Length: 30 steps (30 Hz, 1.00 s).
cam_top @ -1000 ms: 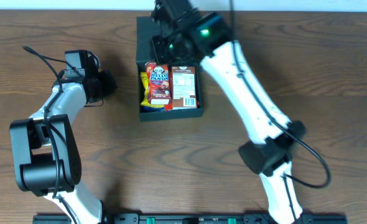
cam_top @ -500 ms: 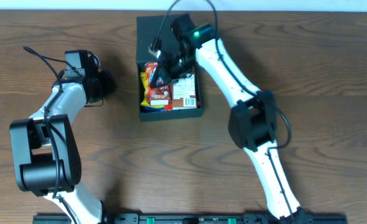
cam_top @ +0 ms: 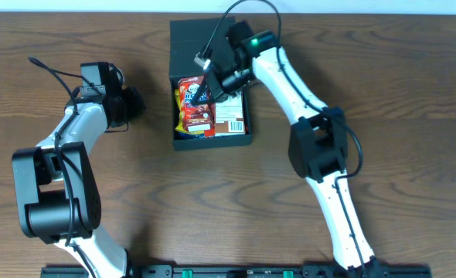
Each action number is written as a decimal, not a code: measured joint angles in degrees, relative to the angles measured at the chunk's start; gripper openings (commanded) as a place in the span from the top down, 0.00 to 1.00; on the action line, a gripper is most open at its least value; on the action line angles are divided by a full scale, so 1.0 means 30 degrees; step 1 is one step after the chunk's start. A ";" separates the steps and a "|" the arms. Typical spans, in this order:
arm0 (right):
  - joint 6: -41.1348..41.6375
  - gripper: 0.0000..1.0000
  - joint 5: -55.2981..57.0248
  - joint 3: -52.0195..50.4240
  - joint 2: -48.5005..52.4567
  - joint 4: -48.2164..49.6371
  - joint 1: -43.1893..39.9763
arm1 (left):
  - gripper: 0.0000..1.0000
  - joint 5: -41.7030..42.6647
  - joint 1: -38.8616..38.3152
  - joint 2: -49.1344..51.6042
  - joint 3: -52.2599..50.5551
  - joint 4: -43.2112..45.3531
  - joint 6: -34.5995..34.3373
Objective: Pack container
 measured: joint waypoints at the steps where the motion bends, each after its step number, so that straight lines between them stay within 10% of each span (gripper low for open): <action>1: -0.0022 0.99 0.0029 -0.0007 -0.0328 0.0342 -0.0226 | 0.94 0.0000 0.0000 0.0000 0.0000 0.0226 -0.0262; 15: 0.1676 0.98 0.5319 0.0095 -0.1989 0.0918 -0.4932 | 0.94 0.0284 -0.1421 0.0000 0.0007 0.1566 -0.3650; 30: 0.0641 0.98 0.8648 -0.0342 -0.0182 -0.8109 -0.3308 | 0.94 -0.0291 -0.3308 0.0000 0.0007 0.1603 -0.5136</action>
